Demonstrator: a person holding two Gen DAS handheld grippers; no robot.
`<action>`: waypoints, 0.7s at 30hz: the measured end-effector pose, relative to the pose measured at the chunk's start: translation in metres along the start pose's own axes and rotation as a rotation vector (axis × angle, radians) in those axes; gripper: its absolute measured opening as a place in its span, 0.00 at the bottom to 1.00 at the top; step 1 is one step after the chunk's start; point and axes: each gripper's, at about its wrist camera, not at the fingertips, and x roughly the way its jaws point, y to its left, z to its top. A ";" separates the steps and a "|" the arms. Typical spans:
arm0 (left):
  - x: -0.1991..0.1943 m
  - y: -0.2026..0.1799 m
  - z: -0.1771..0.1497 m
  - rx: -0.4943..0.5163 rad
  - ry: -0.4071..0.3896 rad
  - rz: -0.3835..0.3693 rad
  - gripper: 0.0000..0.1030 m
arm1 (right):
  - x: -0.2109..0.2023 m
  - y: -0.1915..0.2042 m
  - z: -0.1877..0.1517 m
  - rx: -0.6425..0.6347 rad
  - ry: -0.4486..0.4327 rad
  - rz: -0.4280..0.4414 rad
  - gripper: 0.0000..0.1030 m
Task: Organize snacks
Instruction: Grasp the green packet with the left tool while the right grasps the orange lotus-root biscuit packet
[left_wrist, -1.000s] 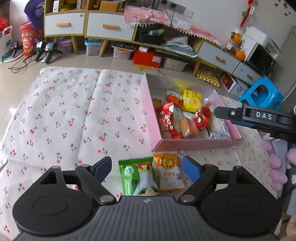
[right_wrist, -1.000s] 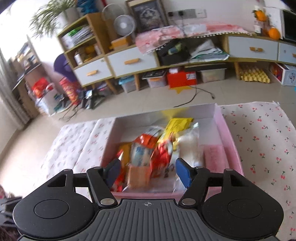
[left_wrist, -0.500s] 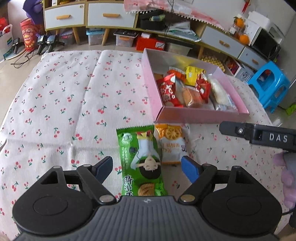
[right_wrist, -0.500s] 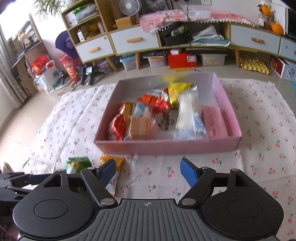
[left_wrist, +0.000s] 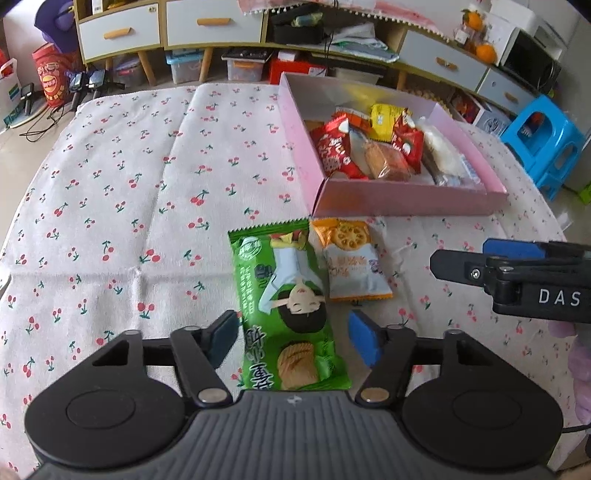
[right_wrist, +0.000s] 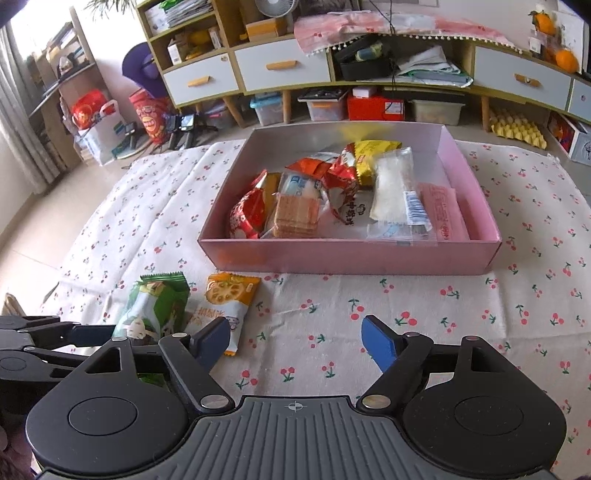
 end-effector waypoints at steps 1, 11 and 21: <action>0.000 0.001 -0.001 0.000 0.004 0.007 0.50 | 0.001 0.001 0.000 -0.003 0.001 0.003 0.78; -0.011 0.020 -0.003 -0.057 0.004 0.064 0.42 | 0.021 0.028 0.002 -0.032 0.017 0.037 0.78; -0.016 0.047 0.002 -0.148 0.010 0.065 0.42 | 0.045 0.045 0.005 -0.042 0.008 0.058 0.78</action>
